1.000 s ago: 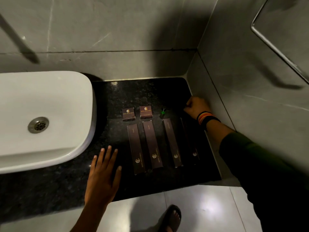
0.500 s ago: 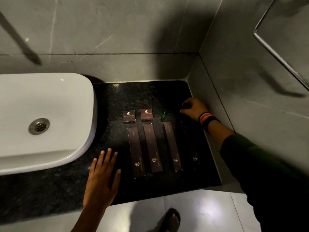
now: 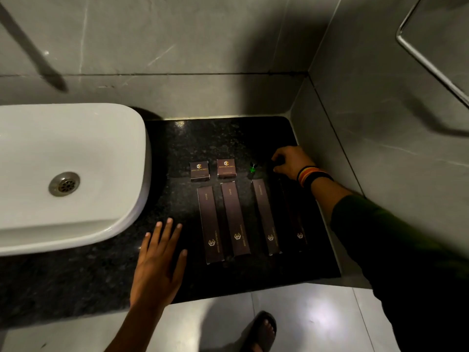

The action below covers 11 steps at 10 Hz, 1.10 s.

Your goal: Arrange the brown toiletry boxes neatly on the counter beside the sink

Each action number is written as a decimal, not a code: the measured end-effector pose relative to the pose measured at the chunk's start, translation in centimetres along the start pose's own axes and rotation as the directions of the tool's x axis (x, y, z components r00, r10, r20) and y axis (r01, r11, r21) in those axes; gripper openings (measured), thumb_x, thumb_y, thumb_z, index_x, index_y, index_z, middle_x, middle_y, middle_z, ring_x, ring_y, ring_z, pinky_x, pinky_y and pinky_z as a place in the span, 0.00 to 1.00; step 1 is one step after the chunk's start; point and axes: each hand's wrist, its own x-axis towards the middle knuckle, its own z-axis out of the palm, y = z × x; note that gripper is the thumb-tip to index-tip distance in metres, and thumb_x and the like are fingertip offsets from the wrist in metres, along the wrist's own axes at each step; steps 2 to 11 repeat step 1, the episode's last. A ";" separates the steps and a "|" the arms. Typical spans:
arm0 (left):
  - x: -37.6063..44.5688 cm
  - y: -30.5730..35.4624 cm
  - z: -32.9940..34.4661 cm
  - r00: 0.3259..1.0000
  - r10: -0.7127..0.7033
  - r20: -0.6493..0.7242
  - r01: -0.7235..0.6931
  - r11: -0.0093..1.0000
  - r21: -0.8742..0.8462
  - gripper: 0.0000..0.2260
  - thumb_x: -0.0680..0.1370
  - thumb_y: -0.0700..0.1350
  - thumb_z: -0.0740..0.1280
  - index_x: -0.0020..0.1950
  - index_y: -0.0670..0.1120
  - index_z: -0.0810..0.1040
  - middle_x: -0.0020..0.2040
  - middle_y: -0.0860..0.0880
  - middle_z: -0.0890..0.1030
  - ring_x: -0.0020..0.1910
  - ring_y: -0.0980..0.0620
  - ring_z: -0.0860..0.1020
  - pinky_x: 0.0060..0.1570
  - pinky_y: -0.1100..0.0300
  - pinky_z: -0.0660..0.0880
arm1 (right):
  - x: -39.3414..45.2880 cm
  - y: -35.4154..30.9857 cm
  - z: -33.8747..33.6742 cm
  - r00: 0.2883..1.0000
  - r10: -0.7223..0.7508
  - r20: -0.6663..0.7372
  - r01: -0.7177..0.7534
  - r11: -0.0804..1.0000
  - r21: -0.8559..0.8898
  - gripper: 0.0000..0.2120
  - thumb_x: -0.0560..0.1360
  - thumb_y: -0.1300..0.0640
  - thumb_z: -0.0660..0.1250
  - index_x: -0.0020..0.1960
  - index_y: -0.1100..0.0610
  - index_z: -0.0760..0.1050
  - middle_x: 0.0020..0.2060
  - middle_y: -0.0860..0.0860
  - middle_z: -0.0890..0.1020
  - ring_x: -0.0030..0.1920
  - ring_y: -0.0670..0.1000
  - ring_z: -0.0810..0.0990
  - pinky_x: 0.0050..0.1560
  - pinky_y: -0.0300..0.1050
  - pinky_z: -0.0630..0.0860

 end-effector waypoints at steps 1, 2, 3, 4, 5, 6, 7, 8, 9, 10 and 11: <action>0.1 0.2 0.0 1.000 -0.001 0.002 0.001 1.000 -0.023 0.28 0.87 0.56 0.56 0.86 0.49 0.67 0.88 0.48 0.62 0.89 0.45 0.56 0.85 0.39 0.56 | 0.4 0.1 0.2 0.999 0.031 -0.008 -0.031 0.998 0.054 0.30 0.67 0.60 0.79 0.67 0.58 0.75 0.61 0.60 0.80 0.61 0.60 0.80 0.60 0.51 0.77; 0.1 0.2 0.0 1.000 -0.001 0.002 0.001 1.000 -0.023 0.28 0.87 0.56 0.56 0.86 0.49 0.67 0.88 0.48 0.62 0.89 0.45 0.56 0.85 0.39 0.56 | 0.4 0.1 0.2 0.999 0.031 -0.008 -0.031 0.998 0.054 0.30 0.67 0.60 0.79 0.67 0.58 0.75 0.61 0.60 0.80 0.61 0.60 0.80 0.60 0.51 0.77; 0.1 0.2 0.0 1.000 -0.001 0.002 0.001 1.000 -0.023 0.28 0.87 0.56 0.56 0.86 0.49 0.67 0.88 0.48 0.62 0.89 0.45 0.56 0.85 0.39 0.56 | 0.4 0.1 0.2 0.999 0.031 -0.008 -0.031 0.998 0.054 0.30 0.67 0.60 0.79 0.67 0.58 0.75 0.61 0.60 0.80 0.61 0.60 0.80 0.60 0.51 0.77; 0.1 0.2 0.0 1.000 -0.001 0.002 0.001 1.000 -0.023 0.28 0.87 0.56 0.56 0.86 0.49 0.67 0.88 0.48 0.62 0.89 0.45 0.56 0.85 0.39 0.56 | 0.4 0.1 0.2 0.999 0.031 -0.008 -0.031 0.998 0.054 0.30 0.67 0.60 0.79 0.67 0.58 0.75 0.61 0.60 0.80 0.61 0.60 0.80 0.60 0.51 0.77; 0.1 0.2 0.0 1.000 -0.001 0.002 0.001 1.000 -0.023 0.28 0.87 0.56 0.56 0.86 0.49 0.67 0.88 0.48 0.62 0.89 0.45 0.56 0.85 0.39 0.56 | 0.4 0.1 0.2 0.999 0.031 -0.008 -0.031 0.998 0.054 0.30 0.67 0.60 0.79 0.67 0.58 0.75 0.61 0.60 0.80 0.61 0.60 0.80 0.60 0.51 0.77; 0.1 0.2 0.0 1.000 -0.001 0.002 0.001 1.000 -0.023 0.28 0.87 0.56 0.56 0.86 0.49 0.67 0.88 0.48 0.62 0.89 0.45 0.56 0.85 0.39 0.56 | 0.4 0.1 0.2 0.999 0.031 -0.008 -0.031 0.998 0.054 0.30 0.67 0.60 0.79 0.67 0.58 0.75 0.61 0.60 0.80 0.61 0.60 0.80 0.60 0.51 0.77; 0.1 0.2 0.0 1.000 -0.001 0.002 0.001 1.000 -0.023 0.28 0.87 0.56 0.56 0.86 0.49 0.67 0.88 0.48 0.62 0.89 0.45 0.56 0.85 0.39 0.56 | 0.4 0.1 0.2 0.999 0.031 -0.008 -0.031 0.998 0.054 0.30 0.67 0.60 0.79 0.67 0.58 0.75 0.61 0.60 0.80 0.61 0.60 0.80 0.60 0.51 0.77; 0.1 0.2 0.0 1.000 -0.001 0.002 0.001 1.000 -0.023 0.28 0.87 0.56 0.56 0.86 0.49 0.67 0.88 0.48 0.62 0.89 0.45 0.56 0.85 0.39 0.56 | 0.4 0.1 0.2 0.999 0.031 -0.008 -0.031 0.998 0.054 0.30 0.67 0.60 0.79 0.67 0.58 0.75 0.61 0.60 0.80 0.61 0.60 0.80 0.60 0.51 0.77; 0.1 0.2 0.0 1.000 -0.001 0.002 0.001 1.000 -0.023 0.28 0.87 0.56 0.56 0.86 0.49 0.67 0.88 0.48 0.62 0.89 0.45 0.56 0.85 0.39 0.56 | 0.4 0.1 0.2 0.999 0.031 -0.008 -0.031 0.998 0.054 0.30 0.67 0.60 0.79 0.67 0.58 0.75 0.61 0.60 0.80 0.61 0.60 0.80 0.60 0.51 0.77; 0.1 0.2 0.0 1.000 -0.001 0.002 0.001 1.000 -0.023 0.28 0.87 0.56 0.56 0.86 0.49 0.67 0.88 0.48 0.62 0.89 0.45 0.56 0.85 0.39 0.56 | 0.4 0.1 0.2 0.999 0.031 -0.008 -0.031 0.998 0.054 0.30 0.67 0.60 0.79 0.67 0.58 0.75 0.61 0.60 0.80 0.61 0.60 0.80 0.60 0.51 0.77; 0.1 0.2 0.0 1.000 -0.001 0.002 0.001 1.000 -0.023 0.28 0.87 0.56 0.56 0.86 0.49 0.67 0.88 0.48 0.62 0.89 0.45 0.56 0.85 0.39 0.56 | 0.4 0.1 0.2 0.999 0.031 -0.008 -0.031 0.998 0.054 0.30 0.67 0.60 0.79 0.67 0.58 0.75 0.61 0.60 0.80 0.61 0.60 0.80 0.60 0.51 0.77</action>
